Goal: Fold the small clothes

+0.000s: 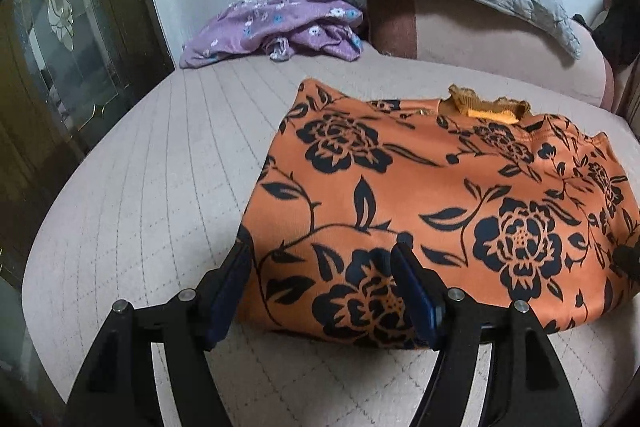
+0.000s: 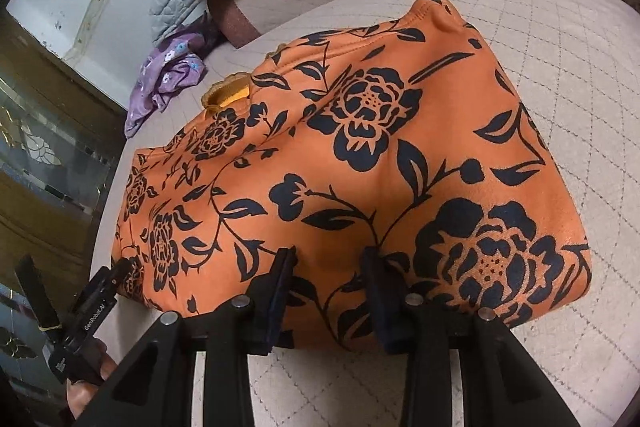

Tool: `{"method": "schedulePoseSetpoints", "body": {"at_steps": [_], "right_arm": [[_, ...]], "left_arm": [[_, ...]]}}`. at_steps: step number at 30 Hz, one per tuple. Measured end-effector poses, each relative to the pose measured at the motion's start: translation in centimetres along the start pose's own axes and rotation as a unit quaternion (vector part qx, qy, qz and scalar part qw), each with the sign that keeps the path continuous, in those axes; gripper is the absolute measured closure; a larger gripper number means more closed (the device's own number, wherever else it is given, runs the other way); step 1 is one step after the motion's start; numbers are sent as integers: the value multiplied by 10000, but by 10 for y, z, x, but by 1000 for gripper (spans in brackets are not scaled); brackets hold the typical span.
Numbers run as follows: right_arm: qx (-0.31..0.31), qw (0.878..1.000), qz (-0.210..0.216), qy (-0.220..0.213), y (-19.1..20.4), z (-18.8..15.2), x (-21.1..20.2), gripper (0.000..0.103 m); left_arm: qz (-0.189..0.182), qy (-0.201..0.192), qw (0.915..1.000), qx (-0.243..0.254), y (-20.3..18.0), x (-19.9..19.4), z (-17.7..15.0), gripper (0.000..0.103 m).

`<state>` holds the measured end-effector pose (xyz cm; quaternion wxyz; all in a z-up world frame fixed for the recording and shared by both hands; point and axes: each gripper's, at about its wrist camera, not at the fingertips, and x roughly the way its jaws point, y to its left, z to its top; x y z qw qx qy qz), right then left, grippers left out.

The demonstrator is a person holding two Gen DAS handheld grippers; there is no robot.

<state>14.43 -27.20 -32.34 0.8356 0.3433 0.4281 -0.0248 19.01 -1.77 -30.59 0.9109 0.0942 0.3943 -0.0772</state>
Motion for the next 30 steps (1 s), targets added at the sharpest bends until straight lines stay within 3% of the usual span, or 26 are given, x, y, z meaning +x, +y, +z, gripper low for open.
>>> {"method": "schedulePoseSetpoints", "body": {"at_steps": [10,26,30], "right_arm": [[-93,10000,-35,0,7,0,5,56],[-32,10000,-33,3,7,1,4,54],[24,9990,236,-390,7,11,-17,53]], "left_arm": [[13,-251,9997,-24,-3,-6,8,30],[80,-247,9996,-93,1,-5,11,30],[354,-35,9991,-235,14,7,11,30]]}}
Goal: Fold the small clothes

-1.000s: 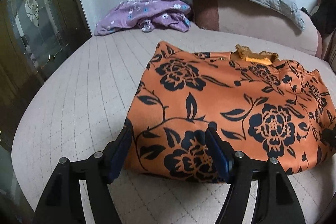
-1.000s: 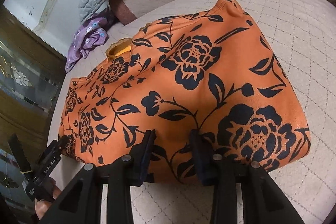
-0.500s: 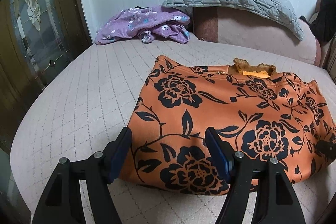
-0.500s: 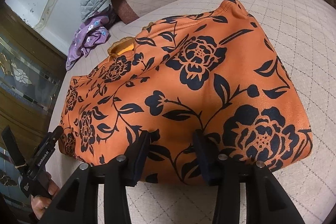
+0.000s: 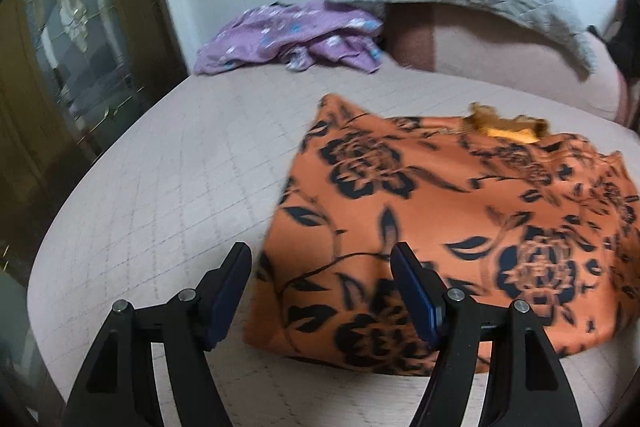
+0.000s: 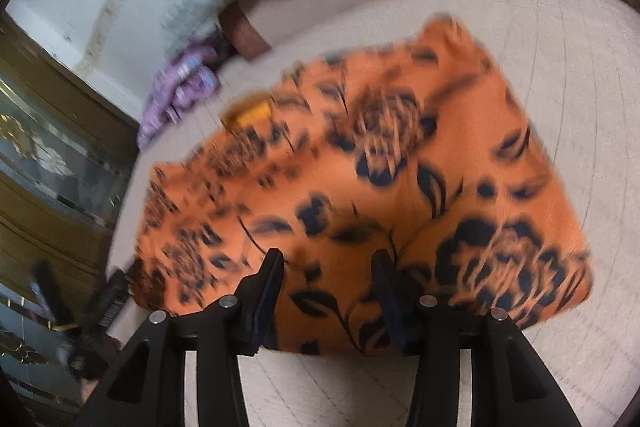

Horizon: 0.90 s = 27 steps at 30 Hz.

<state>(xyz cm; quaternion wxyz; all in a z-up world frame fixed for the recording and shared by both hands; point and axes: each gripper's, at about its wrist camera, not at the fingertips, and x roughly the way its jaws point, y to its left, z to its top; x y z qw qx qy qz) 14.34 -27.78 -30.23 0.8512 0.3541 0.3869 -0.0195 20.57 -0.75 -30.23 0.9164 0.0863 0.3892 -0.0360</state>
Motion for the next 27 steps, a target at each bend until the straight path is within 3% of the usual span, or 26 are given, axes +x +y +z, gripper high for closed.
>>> {"method": "schedulePoseSetpoints", "body": {"at_steps": [2,4,5,7,8,13,16,19,21,22,27], "right_arm": [[-74,9983,-92,-575,-3,10,-23,53],[182,9966,-102,-791,-18,18,-33,53],[430,9970,-167,-625,-31,20,-28,53],[854,9952,-479,-20,-53,18,-4,56],[950,9943,-469,71,-59,17,0,58],[709,9965,-354,-270,-43,22,-19,58],[703,9955,-252,-588,-43,26,-33,58],[875,9928,-373,-733,-50,24,-36,58],[1110,9917,-526,-385,-62,20,-22,57],[1303,9899,-553,27,-72,17,-7,56],[1220,9914,-450,-119,-66,21,-13,48]], "left_arm": [[90,95,9998,-120,8,7,1,30],[143,263,9995,-128,11,16,1,30],[181,403,9990,-48,9,23,-1,30],[255,354,9990,62,4,21,-2,30],[292,306,9990,169,1,19,-2,30],[144,40,9999,-15,8,4,1,30],[277,-220,9993,-93,14,-4,4,30],[296,243,9992,-122,17,15,1,30],[314,613,9976,11,14,30,-4,29],[341,539,9980,27,14,28,-3,28],[267,633,9976,11,18,19,-1,28]]}}
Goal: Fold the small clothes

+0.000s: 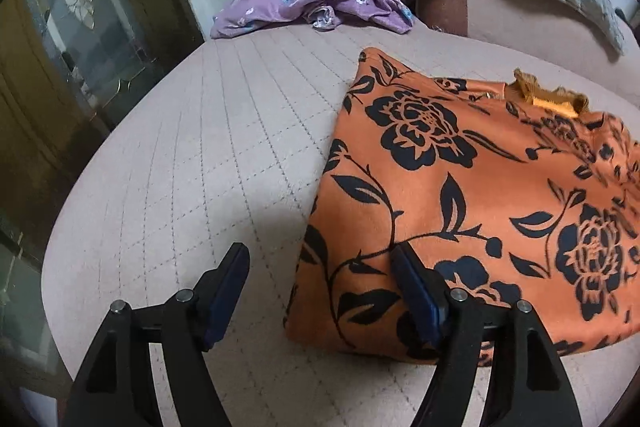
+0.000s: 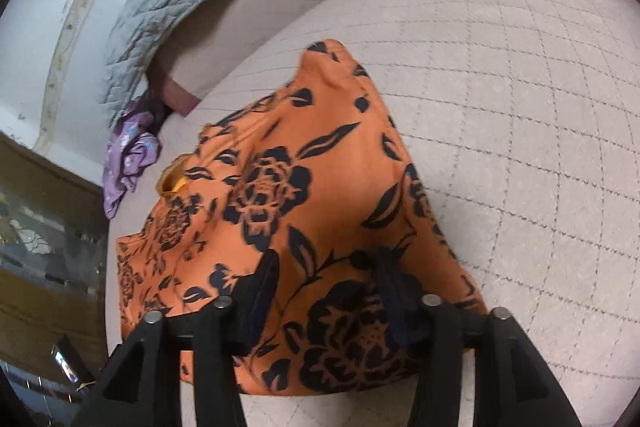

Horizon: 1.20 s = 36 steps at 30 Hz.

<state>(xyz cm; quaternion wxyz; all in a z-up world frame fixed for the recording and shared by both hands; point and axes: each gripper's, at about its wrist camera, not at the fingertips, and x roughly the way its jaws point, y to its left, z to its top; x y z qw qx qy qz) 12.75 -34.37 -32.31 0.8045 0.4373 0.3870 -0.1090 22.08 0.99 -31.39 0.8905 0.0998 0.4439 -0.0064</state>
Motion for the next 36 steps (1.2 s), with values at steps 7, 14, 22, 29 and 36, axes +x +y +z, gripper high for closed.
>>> {"method": "schedulePoseSetpoints", "body": {"at_steps": [7,14,22,29,36], "right_arm": [[12,9957,917,-88,6,-9,-29,48],[296,9840,1658,588,-3,-43,-39,35],[1031,9759,1546,1146,-32,-63,-13,32],[1522,9713,1766,466,-38,-43,16,32],[1217,9808,1481,-368,-23,-34,22,53]], "left_arm": [[-329,-25,9989,-338,16,-28,3,28],[-1140,920,9838,-1035,31,-19,-20,25],[-1842,989,9589,-1920,37,-5,-27,21],[-2252,346,9416,-2481,44,21,-9,24],[-2338,235,9373,-2575,44,35,10,77]]}}
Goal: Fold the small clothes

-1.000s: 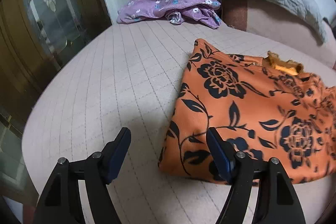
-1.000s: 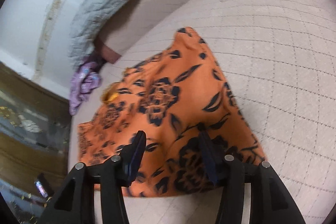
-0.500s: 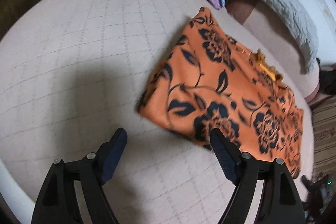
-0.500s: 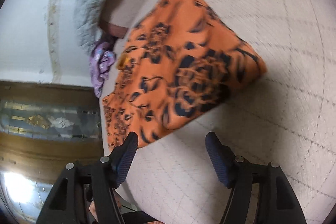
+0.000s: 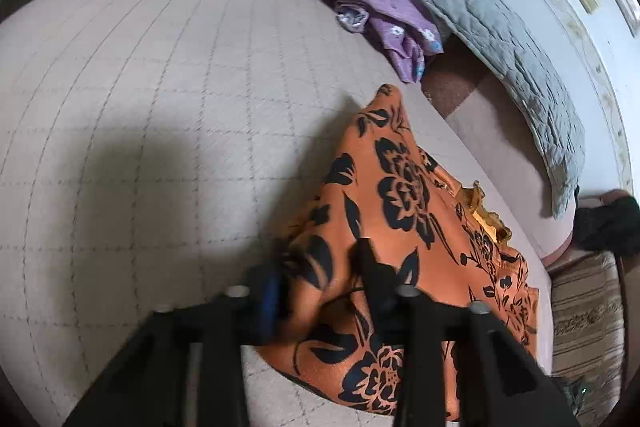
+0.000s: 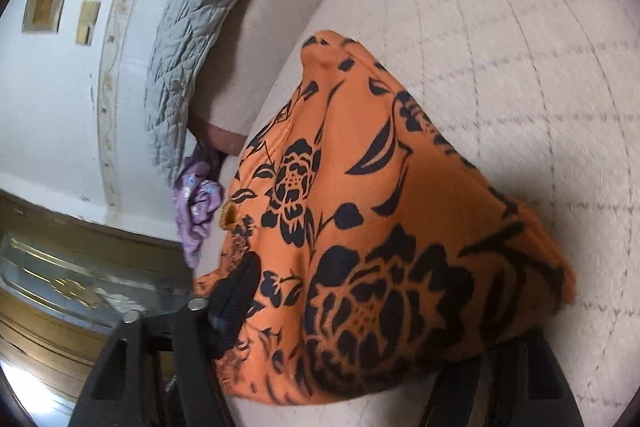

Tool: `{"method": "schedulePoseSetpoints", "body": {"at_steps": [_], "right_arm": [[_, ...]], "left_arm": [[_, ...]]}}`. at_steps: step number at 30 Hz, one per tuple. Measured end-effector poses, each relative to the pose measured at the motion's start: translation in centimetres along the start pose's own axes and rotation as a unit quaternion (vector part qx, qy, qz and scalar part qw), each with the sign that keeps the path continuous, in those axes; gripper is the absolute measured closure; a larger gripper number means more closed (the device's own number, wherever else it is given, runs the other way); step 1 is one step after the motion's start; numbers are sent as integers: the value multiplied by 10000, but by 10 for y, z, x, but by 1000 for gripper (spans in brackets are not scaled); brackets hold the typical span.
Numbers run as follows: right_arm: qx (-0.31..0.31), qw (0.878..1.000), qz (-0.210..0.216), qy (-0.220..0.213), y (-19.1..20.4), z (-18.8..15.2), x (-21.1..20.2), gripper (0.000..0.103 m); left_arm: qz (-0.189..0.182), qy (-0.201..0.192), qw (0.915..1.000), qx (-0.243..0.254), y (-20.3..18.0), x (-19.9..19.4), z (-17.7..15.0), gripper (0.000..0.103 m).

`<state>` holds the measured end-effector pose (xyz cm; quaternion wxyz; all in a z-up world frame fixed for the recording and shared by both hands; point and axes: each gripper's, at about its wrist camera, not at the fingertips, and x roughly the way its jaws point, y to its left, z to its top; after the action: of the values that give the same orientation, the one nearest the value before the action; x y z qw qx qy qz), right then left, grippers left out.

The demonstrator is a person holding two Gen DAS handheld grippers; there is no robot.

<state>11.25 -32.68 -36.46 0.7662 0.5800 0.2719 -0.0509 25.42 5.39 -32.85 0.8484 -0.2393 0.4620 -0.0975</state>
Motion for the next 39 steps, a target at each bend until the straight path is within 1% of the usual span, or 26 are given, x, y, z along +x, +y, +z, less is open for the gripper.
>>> {"method": "schedulePoseSetpoints", "body": {"at_steps": [1,2,3,5,7,8,12,15,18,20,21,23,24,25,26,27,28,30,31,32,33,34,35,37,38,39], "right_arm": [[-157,9998,-151,47,1,0,4,73],[-125,9997,-193,93,0,3,6,74],[-74,9998,-175,40,1,2,6,74],[-343,9991,-226,-99,12,1,0,75],[-740,9968,-164,-261,31,-1,-12,77],[-822,9961,-135,-282,34,-2,-18,77],[-1034,9936,-14,-464,47,-7,-51,78],[-981,9942,-41,-434,38,-12,-81,78],[-825,9959,-174,-325,14,-23,-105,78],[-568,9980,-275,18,-10,-33,-110,77],[-385,9983,-370,213,-21,-36,-107,74],[-103,9978,-513,407,-35,-35,-102,69],[-41,9978,-525,408,-37,-32,-103,65],[55,9982,-513,299,-39,-29,-109,52],[173,9986,-495,97,-41,-27,-117,43],[249,9985,-481,-37,-42,-26,-121,34],[365,9983,-424,-187,-46,-24,-128,33],[527,9980,-311,-173,-50,-21,-126,32],[607,9977,-282,-121,-53,-21,-121,32],[656,9974,-292,-48,-56,-22,-116,32],[686,9972,-290,-14,-57,-22,-111,32],[685,9972,-287,-94,-57,-23,-110,32],[679,9972,-286,-140,-57,-23,-112,32],[729,9967,-292,-185,-56,-24,-110,32],[744,9966,-299,-204,-57,-25,-110,32],[737,9965,-316,-222,-55,-25,-107,32]], "left_arm": [[-21,-27,10000,90,-4,-2,2,79],[-41,-104,9997,214,-10,-7,3,81],[-26,-185,9992,356,-16,-12,5,82],[-44,-275,9984,499,-22,-23,5,83],[-147,-334,9977,572,-26,-41,4,84],[-154,-342,9975,606,-26,-46,4,84],[-242,-144,9975,649,-29,-66,-6,84],[-173,85,9964,823,-27,-84,-28,84],[198,383,9939,1012,-27,-90,-50,83],[726,558,9879,1250,-27,-83,-60,78],[916,588,9862,1249,-25,-82,-60,77],[943,466,9889,1051,-23,-91,-51,77],[951,291,9897,1027,-24,-99,-45,75],[1052,-125,9877,1147,-29,-114,-38,70],[1143,-399,9846,1263,-34,-123,-36,61],[1210,-653,9808,1386,-38,-130,-35,55],[1154,-822,9777,1552,-45,-134,-36,47],[915,-688,9768,1812,-55,-125,-40,46],[885,-628,9756,1908,-57,-119,-43,46],[929,-531,9716,2109,-64,-110,-49,46],[990,-416,9673,2297,-71,-100,-53,45],[1067,-217,9611,2539,-77,-89,-60,44],[1228,13,9529,2772,-82,-75,-66,44],[1551,331,9417,2967,-81,-50,-75,41],[1671,437,9379,3009,-80,-40,-78,39],[1752,446,9343,3073,-79,-32,-82,38]]}}
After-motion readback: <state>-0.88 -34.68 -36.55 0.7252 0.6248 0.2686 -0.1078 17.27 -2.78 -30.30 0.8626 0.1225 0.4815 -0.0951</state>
